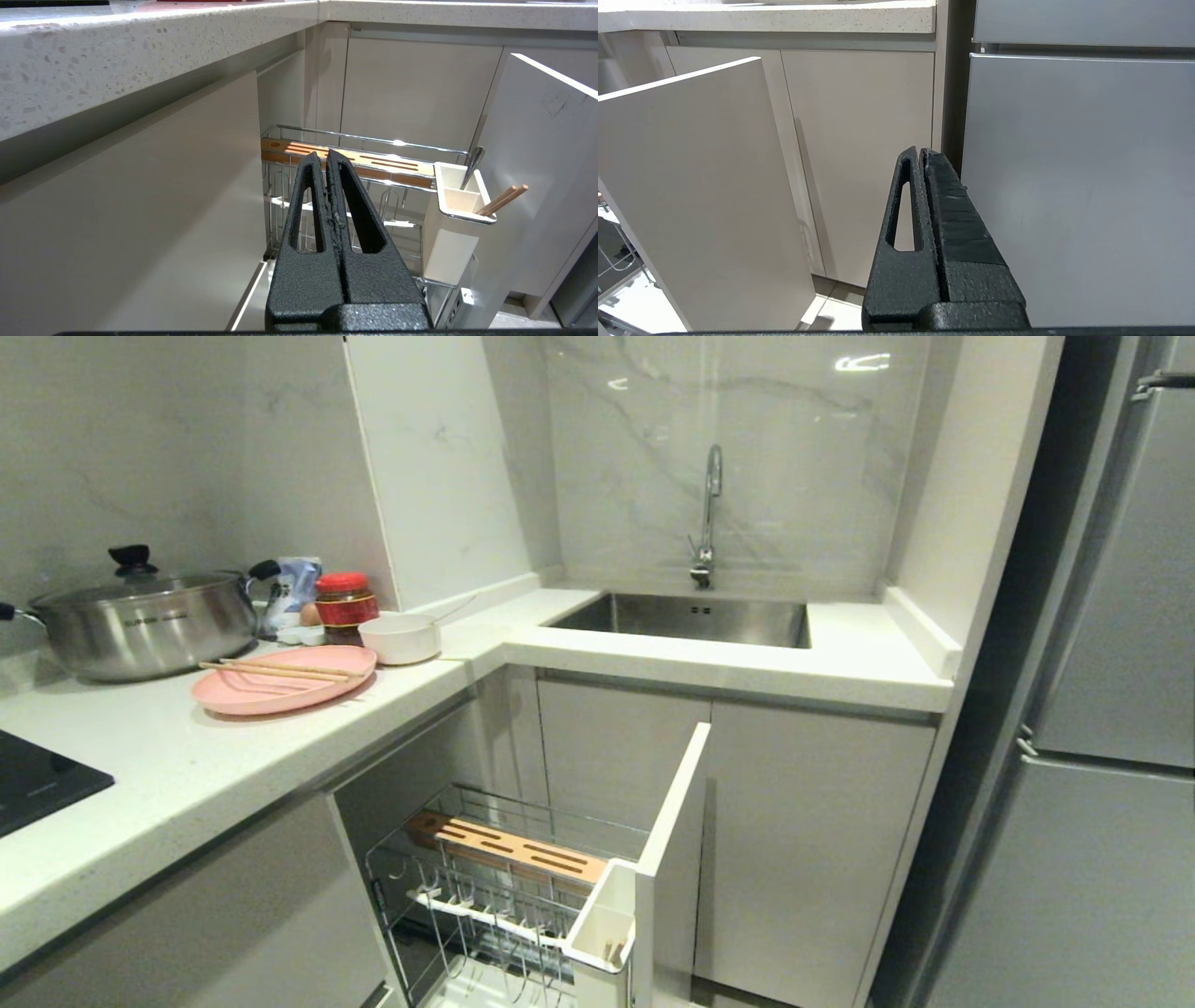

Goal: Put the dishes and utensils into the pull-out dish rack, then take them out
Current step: Pick up the fork and place it in the cupboard

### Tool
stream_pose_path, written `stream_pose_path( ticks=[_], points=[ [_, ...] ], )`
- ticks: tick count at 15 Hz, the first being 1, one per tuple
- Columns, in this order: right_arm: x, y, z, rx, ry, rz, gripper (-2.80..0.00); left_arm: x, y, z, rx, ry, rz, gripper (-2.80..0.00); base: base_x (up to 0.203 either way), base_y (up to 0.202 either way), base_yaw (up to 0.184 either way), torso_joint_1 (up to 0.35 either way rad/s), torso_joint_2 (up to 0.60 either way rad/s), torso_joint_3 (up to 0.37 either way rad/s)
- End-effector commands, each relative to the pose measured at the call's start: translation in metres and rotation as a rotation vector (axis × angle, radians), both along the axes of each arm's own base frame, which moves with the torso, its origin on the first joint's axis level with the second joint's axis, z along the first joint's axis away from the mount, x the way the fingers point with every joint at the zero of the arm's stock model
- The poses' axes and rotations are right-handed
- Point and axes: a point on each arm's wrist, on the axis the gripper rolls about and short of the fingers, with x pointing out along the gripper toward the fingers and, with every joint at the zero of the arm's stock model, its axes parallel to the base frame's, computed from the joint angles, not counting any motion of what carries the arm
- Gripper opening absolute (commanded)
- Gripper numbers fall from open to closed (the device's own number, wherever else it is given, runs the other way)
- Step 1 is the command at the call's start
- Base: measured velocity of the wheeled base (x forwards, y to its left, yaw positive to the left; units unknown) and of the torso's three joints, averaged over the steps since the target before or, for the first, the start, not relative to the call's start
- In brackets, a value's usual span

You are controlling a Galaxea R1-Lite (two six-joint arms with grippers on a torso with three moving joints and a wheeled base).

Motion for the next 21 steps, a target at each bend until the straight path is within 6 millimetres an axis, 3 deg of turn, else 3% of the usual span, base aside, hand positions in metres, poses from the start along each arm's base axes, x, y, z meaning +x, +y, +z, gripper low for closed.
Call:
stream_pose_path(
  ticks=[1,21],
  points=[
    [0.0022,0.0000,-0.0072,0.000,0.026,0.000,-2.80,0.0010,0.0000,-0.0029,-0.009,0.012,0.000,-2.80,0.000,0.000,0.000,-0.001,0.01,-0.108],
    [0.0022,0.0000,-0.0072,0.000,0.026,0.000,-2.80,0.0010,0.0000,-0.0029,-0.016,0.012,0.000,-2.80,0.000,0.000,0.000,0.003,0.00,-0.194]
  ],
)
